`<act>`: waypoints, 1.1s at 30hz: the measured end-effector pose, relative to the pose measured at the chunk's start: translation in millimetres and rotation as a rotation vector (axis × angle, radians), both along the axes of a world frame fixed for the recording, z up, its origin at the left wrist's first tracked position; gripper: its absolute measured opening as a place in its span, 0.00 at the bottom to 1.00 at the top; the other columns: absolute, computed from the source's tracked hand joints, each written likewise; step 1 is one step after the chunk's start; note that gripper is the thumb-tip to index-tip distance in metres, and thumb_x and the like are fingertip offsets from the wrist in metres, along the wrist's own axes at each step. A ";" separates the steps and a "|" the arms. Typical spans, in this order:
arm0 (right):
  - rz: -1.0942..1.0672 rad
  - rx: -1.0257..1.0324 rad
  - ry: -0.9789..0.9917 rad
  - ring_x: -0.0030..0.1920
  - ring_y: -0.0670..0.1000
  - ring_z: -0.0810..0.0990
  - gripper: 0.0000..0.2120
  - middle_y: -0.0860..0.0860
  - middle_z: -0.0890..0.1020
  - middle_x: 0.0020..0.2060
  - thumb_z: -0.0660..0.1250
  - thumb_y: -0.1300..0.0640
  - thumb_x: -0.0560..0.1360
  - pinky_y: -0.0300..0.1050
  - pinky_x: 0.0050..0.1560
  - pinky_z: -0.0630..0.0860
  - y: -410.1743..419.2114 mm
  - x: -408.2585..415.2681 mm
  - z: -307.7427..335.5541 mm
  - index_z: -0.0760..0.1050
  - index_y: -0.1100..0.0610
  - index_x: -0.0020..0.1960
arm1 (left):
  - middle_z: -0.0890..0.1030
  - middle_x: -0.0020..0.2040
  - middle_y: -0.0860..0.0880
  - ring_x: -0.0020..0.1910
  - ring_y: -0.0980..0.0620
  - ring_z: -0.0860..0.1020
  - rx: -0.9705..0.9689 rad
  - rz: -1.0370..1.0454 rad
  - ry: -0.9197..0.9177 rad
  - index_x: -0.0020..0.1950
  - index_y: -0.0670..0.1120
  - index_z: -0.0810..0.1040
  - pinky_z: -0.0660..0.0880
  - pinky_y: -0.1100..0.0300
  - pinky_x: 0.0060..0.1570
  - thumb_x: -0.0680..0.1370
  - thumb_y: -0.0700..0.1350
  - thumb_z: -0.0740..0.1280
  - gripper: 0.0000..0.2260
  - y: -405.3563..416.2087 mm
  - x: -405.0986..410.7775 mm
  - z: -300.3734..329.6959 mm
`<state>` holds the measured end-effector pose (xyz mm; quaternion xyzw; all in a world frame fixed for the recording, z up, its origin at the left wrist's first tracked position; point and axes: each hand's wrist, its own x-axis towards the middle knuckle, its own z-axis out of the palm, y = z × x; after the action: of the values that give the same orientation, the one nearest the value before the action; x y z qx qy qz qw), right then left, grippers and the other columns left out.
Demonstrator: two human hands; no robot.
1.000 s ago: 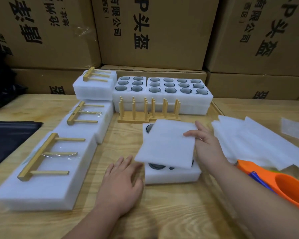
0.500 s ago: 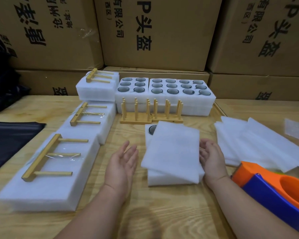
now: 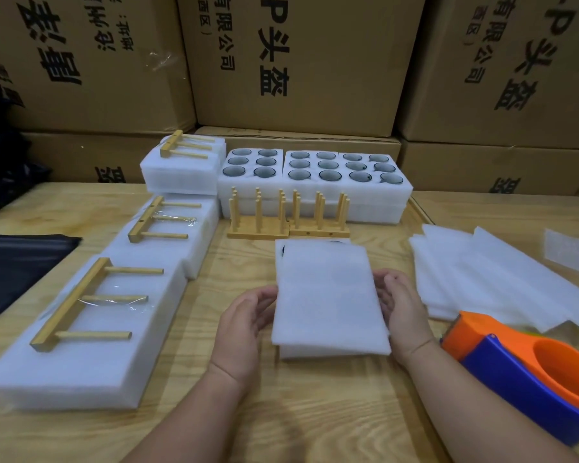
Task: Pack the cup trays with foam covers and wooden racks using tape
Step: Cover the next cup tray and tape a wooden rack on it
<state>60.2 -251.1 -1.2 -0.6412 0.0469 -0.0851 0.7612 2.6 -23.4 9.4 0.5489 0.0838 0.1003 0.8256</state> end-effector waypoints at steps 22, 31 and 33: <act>0.092 -0.073 0.001 0.52 0.47 0.85 0.20 0.50 0.87 0.49 0.59 0.36 0.72 0.39 0.48 0.77 -4.4 3.6 -4.7 0.85 0.46 0.47 | 0.86 0.52 0.42 0.49 0.53 0.84 0.149 0.036 -0.010 0.57 0.36 0.80 0.79 0.64 0.44 0.85 0.36 0.55 0.14 -7.3 -0.5 -1.9; 0.064 -0.029 0.029 0.49 0.46 0.86 0.20 0.50 0.88 0.48 0.58 0.39 0.74 0.40 0.47 0.77 -3.9 2.1 -2.8 0.86 0.46 0.46 | 0.86 0.54 0.44 0.57 0.43 0.82 0.196 0.062 0.044 0.57 0.40 0.82 0.76 0.44 0.59 0.85 0.38 0.56 0.14 -8.6 -1.3 -2.7; 0.049 -0.021 0.041 0.48 0.46 0.86 0.20 0.51 0.88 0.48 0.58 0.40 0.75 0.43 0.48 0.77 -3.6 3.0 -3.6 0.87 0.46 0.46 | 0.86 0.54 0.45 0.56 0.43 0.83 0.211 0.054 0.053 0.58 0.42 0.82 0.76 0.45 0.59 0.85 0.38 0.56 0.14 -9.2 -1.3 -2.6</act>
<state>63.2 -254.7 -4.8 -0.6515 0.0460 -0.0538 0.7553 1.2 -32.6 6.8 0.6327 0.1095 0.1162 0.7577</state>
